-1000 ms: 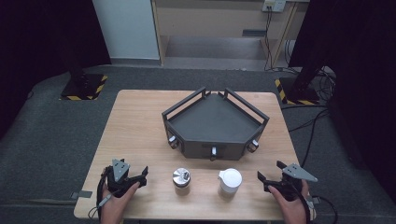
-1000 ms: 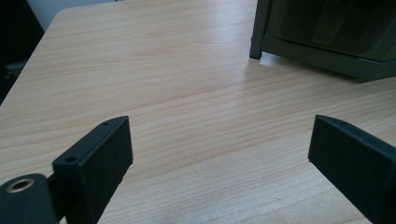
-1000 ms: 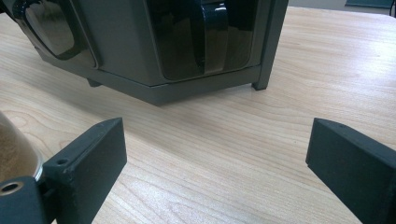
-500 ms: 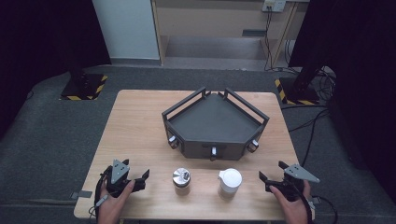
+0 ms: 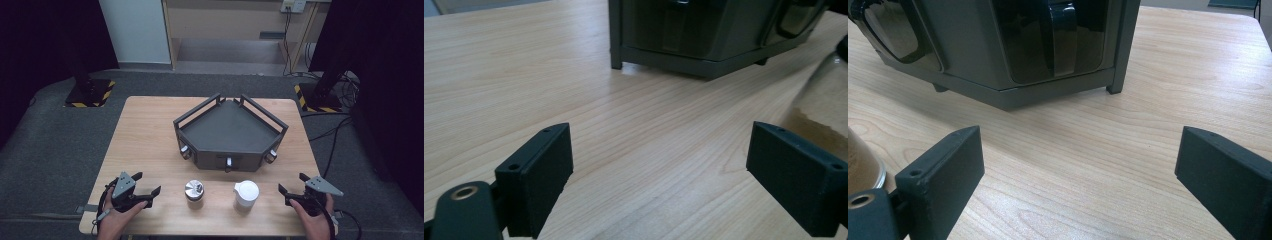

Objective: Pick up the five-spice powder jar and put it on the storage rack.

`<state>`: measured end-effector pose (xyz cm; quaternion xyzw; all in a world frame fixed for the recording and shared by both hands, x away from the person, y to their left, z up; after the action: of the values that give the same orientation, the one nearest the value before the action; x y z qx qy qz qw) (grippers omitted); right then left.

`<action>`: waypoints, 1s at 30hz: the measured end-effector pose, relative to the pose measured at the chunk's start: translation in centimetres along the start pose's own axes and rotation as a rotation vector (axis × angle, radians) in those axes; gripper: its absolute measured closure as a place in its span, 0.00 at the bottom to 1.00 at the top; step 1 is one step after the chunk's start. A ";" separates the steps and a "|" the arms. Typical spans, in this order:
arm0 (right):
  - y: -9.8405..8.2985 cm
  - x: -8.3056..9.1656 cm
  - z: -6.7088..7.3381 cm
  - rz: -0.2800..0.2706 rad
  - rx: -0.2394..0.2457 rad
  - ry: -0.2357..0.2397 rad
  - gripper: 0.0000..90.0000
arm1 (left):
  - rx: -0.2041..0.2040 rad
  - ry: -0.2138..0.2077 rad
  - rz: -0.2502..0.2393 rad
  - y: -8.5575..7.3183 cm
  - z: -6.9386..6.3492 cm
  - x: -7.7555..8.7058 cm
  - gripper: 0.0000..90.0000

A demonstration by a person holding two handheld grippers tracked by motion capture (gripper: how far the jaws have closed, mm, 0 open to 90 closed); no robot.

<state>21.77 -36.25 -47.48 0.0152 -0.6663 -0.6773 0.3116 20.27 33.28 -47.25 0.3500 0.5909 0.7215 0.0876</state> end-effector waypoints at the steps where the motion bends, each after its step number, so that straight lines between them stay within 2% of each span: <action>1: 0.0 0.0 0.0 0.000 0.000 0.000 0.07 | -0.005 -0.018 -0.004 -0.1 0.2 0.0 0.11; 3: 0.0 0.0 0.0 -0.001 -0.001 -0.001 0.07 | -0.002 -0.058 -0.017 -0.4 0.6 -0.1 0.11; 5: 0.0 0.0 0.0 0.000 0.000 -0.002 0.07 | -0.017 -0.086 -0.022 -0.4 0.8 -0.3 0.11; 16: -0.1 0.0 -0.1 0.002 -0.001 -0.003 0.07 | -0.051 -0.171 -0.070 -0.8 1.3 -0.4 0.12; 18: -0.1 0.0 -0.1 0.003 -0.001 -0.001 0.07 | -0.072 -0.184 -0.093 -0.7 1.0 -0.5 0.13; 21: -0.1 0.0 -0.2 0.002 -0.002 -0.001 0.07 | -0.094 -0.205 -0.101 -0.4 0.6 -0.8 0.13; 22: -0.1 0.0 -0.2 0.002 -0.001 -0.001 0.07 | -0.094 -0.205 -0.101 -0.4 0.6 -0.8 0.13; 26: -0.1 0.1 -0.3 0.003 -0.003 -0.003 0.07 | -0.130 -0.250 -0.100 0.1 -0.1 -1.6 0.13; 30: -0.1 0.2 -0.3 0.000 -0.005 -0.003 0.07 | -0.140 -0.273 -0.097 0.3 -0.5 -2.2 0.13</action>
<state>21.74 -36.61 -47.54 0.0131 -0.6650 -0.6790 0.3107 21.66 31.64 -47.88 0.4090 0.5381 0.7014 0.2262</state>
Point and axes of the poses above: each handheld gripper's, and its own axes: x roughly backward along the jaws, y roughly out of its top, z roughly to its left, the point moved 1 cm from there along -x, roughly forward along the jaws, and after that the axes turned 6 degrees about -x, right-handed, at the moved point
